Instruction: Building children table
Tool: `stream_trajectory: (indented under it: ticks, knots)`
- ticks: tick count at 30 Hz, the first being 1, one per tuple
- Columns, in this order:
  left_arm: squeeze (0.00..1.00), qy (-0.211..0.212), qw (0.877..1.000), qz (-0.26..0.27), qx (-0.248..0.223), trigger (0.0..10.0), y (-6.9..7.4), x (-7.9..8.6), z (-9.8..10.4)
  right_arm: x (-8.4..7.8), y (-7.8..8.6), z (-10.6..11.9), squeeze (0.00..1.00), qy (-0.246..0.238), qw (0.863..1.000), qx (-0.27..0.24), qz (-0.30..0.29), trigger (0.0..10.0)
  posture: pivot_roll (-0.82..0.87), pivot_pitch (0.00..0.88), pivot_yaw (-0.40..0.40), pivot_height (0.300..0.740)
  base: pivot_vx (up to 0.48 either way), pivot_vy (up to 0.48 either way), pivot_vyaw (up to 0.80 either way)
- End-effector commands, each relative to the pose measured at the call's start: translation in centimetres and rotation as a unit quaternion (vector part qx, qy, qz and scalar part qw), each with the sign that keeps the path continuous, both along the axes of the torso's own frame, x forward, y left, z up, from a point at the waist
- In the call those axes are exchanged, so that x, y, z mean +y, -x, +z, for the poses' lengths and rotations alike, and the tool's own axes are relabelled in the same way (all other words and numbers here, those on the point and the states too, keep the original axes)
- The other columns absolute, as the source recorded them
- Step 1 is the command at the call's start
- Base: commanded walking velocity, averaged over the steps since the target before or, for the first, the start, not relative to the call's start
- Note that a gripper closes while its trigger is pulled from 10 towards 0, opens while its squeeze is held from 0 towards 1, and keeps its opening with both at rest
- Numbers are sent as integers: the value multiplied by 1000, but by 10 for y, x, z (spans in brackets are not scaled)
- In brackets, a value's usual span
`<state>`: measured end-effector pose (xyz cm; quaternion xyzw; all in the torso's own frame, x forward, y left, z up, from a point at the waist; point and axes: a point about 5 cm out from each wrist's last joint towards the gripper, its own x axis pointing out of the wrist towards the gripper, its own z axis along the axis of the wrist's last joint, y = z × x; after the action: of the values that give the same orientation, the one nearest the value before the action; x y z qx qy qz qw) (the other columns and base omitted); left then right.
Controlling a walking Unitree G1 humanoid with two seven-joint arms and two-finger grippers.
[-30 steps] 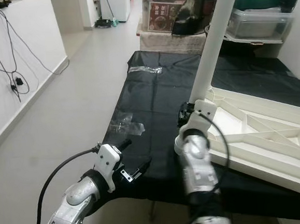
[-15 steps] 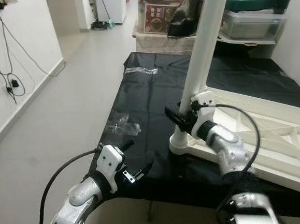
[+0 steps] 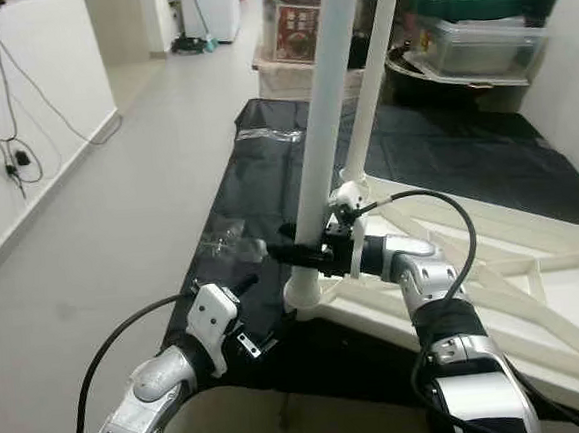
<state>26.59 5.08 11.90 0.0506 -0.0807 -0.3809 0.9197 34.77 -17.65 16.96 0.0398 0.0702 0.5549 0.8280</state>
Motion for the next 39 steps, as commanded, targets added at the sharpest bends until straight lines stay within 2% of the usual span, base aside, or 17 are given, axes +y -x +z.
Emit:
stream_trajectory:
  ticks: [1,5,8,10,11,12,13,16,17,19,20,22,28,29,30,31,39]
  knots:
    - [0,-4,1000,-5,-1,10000,3,-1,-2,9,3,-5,0,-1,999,14,38,0,174,0,-114,740,0,0,0]
    - [0,-5,1000,-6,-2,10000,3,-1,-2,11,4,-7,0,2,999,9,36,0,174,0,-114,740,0,0,0]
    - [0,-5,1000,-5,-2,10000,3,-1,-2,-1,-11,-15,0,-9,983,-23,-181,0,158,0,-102,740,0,0,0]
    - [0,-5,1000,-5,-2,10000,3,-1,-2,-1,-11,-15,0,-9,983,-23,-181,0,158,0,-102,740,0,0,0]
    - [0,-5,1000,-5,-2,10000,3,-1,-1,-11,-16,-15,0,-19,959,-31,-282,0,152,0,-99,740,0,0,0]
    - [0,-5,1000,-5,-2,10000,3,-1,-1,-11,-16,-15,0,-19,959,-31,-282,0,152,0,-99,740,0,0,0]
    - [0,-5,1000,-5,-2,10000,3,0,-1,-21,-20,-16,0,-34,922,-26,-385,0,144,0,-93,740,0,0,0]
    - [0,-5,1000,-6,-2,10000,1,0,-1,-60,-8,-27,0,-40,743,6,-668,0,128,0,-79,740,0,0,0]
    - [0,-5,1000,-6,-2,10000,1,0,-1,-60,-8,-27,0,-40,743,6,-668,0,128,0,-79,740,0,0,0]
    - [0,-6,1000,-7,-2,10000,0,-1,0,-63,5,-30,0,-29,679,3,-734,0,122,0,-72,740,0,0,0]
    - [0,-6,1000,-7,-2,10000,0,-1,0,-63,5,-30,0,-29,679,3,-734,0,122,0,-72,740,0,0,0]
    - [0,-6,1000,-8,-3,10000,0,-1,0,-59,16,-31,0,-31,638,4,-770,0,122,0,-71,740,0,0,0]
    - [0,-6,1000,-7,-5,10000,-1,-2,0,-37,19,-25,0,-42,598,2,-800,0,125,0,-80,740,0,0,0]
    - [0,-6,1000,-6,-6,10000,-2,-2,1,-26,14,-21,90,-57,612,-7,-789,10000,125,0,-80,740,0,0,0]
    - [0,-6,1000,-6,-6,10000,-2,-2,1,-18,11,-18,90,-65,614,-12,-786,10000,125,0,-80,740,0,0,0]
    - [0,-6,1000,-6,-7,10000,-3,-1,1,-13,9,-15,1000,-73,618,-20,-783,10000,125,0,-80,740,0,0,0]
    - [0,-5,1000,-5,-7,10000,-4,-1,2,-10,8,-10,973,-85,623,-31,-777,10000,123,0,-80,740,0,0,0]
